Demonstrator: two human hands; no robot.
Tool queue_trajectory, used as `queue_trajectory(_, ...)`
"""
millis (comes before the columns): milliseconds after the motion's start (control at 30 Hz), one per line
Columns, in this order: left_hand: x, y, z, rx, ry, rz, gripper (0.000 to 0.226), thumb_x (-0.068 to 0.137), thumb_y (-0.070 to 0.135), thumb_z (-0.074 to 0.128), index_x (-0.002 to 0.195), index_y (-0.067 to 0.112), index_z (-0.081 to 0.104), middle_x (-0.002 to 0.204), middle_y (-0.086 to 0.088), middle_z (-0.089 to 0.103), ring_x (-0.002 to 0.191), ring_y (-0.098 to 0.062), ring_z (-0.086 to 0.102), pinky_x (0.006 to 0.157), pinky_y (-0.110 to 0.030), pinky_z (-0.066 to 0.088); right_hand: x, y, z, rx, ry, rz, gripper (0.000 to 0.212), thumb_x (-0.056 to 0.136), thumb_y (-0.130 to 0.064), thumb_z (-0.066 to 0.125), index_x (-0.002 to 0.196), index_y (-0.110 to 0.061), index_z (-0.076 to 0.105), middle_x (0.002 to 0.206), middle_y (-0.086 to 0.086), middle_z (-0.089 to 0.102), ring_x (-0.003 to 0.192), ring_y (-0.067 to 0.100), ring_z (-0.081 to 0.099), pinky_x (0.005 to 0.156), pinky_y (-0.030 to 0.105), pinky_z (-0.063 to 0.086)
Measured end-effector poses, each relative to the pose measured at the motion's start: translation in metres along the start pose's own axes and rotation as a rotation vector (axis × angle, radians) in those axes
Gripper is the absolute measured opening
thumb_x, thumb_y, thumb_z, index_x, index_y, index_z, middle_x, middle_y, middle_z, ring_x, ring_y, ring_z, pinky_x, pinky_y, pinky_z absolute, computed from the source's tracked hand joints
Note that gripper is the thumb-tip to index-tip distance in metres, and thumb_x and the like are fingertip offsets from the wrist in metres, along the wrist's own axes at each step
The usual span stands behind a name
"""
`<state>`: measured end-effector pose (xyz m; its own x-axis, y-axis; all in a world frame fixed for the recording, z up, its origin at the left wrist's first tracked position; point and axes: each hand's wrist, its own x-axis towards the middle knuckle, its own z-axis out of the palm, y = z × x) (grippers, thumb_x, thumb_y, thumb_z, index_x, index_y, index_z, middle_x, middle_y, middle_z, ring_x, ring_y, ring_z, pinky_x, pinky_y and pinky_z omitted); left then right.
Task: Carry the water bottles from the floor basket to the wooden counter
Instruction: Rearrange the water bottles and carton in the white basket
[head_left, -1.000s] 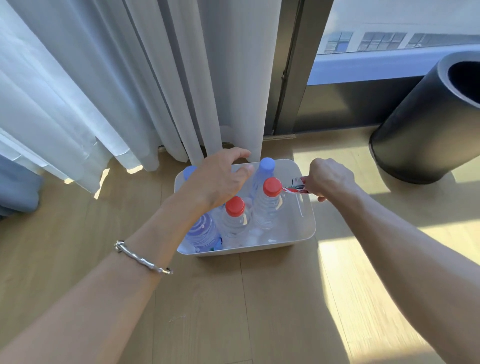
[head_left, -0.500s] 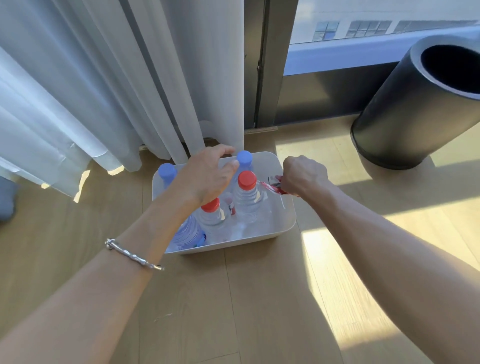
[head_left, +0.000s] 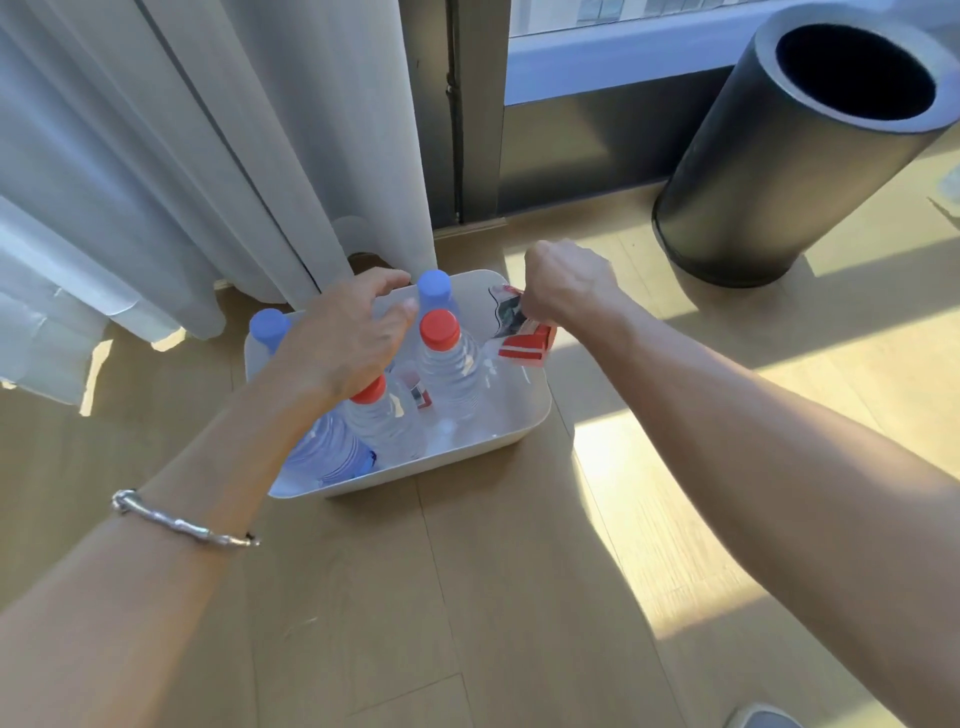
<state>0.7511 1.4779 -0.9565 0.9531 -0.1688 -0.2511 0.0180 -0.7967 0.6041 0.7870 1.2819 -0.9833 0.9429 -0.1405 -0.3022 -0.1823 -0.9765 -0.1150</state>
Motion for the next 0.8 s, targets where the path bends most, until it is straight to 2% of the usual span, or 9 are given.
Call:
queue_trajectory(167,0.003,0.001,0.002,-0.019,0.006,0.008,0.044,0.099,0.036,0.043,0.142,0.027,0.041,0.147,0.003,0.044,0.134,-0.018,0.04,0.109,-0.035,0.031,-0.004,-0.004,0.012,-0.037,-0.086,-0.017,0.021,0.09,-0.029,0.061,0.092,-0.014,0.047,0.085,0.005,0.052,0.078,0.026,0.054,0.066,0.033,0.044)
queue_trajectory(267,0.003,0.0,0.004,-0.028,-0.003,0.009,0.044,0.099,0.036,0.043,0.143,0.027,0.041,0.147,0.003,0.044,0.135,-0.017,0.04,0.109,-0.035,0.03,-0.004,-0.013,0.027,-0.08,-0.194,-0.048,0.018,0.088,-0.022,0.062,0.091,-0.015,0.046,0.07,0.002,0.046,0.078,0.024,0.055,0.067,0.031,0.047)
queue_trajectory(367,0.003,-0.001,0.004,-0.032,-0.004,0.013,0.044,0.1,0.036,0.043,0.143,0.027,0.04,0.147,0.003,0.043,0.135,-0.018,0.04,0.108,-0.034,0.03,0.002,-0.022,0.029,-0.07,-0.277,-0.048,0.02,0.084,-0.024,0.063,0.086,-0.011,0.048,0.069,0.002,0.045,0.078,0.024,0.055,0.07,0.031,0.049)
queue_trajectory(433,0.003,-0.003,0.002,-0.04,0.004,0.013,0.044,0.1,0.034,0.043,0.143,0.026,0.041,0.146,0.002,0.044,0.134,-0.017,0.041,0.108,-0.032,0.03,0.007,-0.027,0.022,0.075,-0.206,-0.066,0.024,0.086,-0.03,0.059,0.098,-0.009,0.058,0.077,0.003,0.052,0.079,0.024,0.054,0.064,0.03,0.044)
queue_trajectory(500,0.003,-0.006,0.0,-0.05,0.014,0.01,0.044,0.1,0.034,0.043,0.143,0.026,0.041,0.146,0.002,0.045,0.134,-0.016,0.041,0.106,-0.029,0.03,0.009,-0.031,0.016,0.326,-0.119,-0.078,0.034,0.09,-0.034,0.052,0.114,-0.01,0.058,0.096,0.005,0.057,0.084,0.024,0.054,0.064,0.029,0.04)
queue_trajectory(600,0.002,-0.01,-0.002,-0.054,0.017,0.005,0.044,0.1,0.035,0.042,0.143,0.026,0.041,0.146,0.002,0.045,0.133,-0.016,0.041,0.101,-0.025,0.029,0.009,-0.041,0.019,0.585,-0.073,-0.114,0.047,0.092,-0.043,0.051,0.128,-0.013,0.051,0.117,0.005,0.057,0.095,0.02,0.052,0.072,0.029,0.039)
queue_trajectory(667,0.001,-0.011,-0.003,-0.055,0.014,0.006,0.044,0.1,0.035,0.042,0.143,0.026,0.041,0.146,0.002,0.044,0.134,-0.016,0.041,0.098,-0.024,0.028,0.011,-0.049,0.027,0.638,-0.095,-0.146,0.057,0.088,-0.048,0.056,0.134,-0.015,0.049,0.127,0.004,0.057,0.107,0.021,0.055,0.081,0.031,0.044)
queue_trajectory(733,-0.001,-0.013,-0.005,-0.06,0.012,0.006,0.043,0.1,0.034,0.042,0.143,0.025,0.041,0.146,0.002,0.045,0.133,-0.015,0.041,0.098,-0.024,0.028,0.016,-0.055,0.033,0.618,-0.125,-0.126,0.056,0.081,-0.048,0.063,0.128,-0.019,0.054,0.119,0.002,0.062,0.107,0.023,0.059,0.09,0.038,0.049)
queue_trajectory(800,-0.003,-0.015,-0.007,-0.062,0.021,0.003,0.043,0.1,0.035,0.042,0.142,0.026,0.041,0.145,0.003,0.045,0.133,-0.015,0.042,0.099,-0.024,0.029,0.02,-0.058,0.035,0.618,-0.142,-0.099,0.046,0.077,-0.04,0.069,0.117,-0.02,0.058,0.105,0.002,0.063,0.099,0.024,0.062,0.089,0.041,0.051)
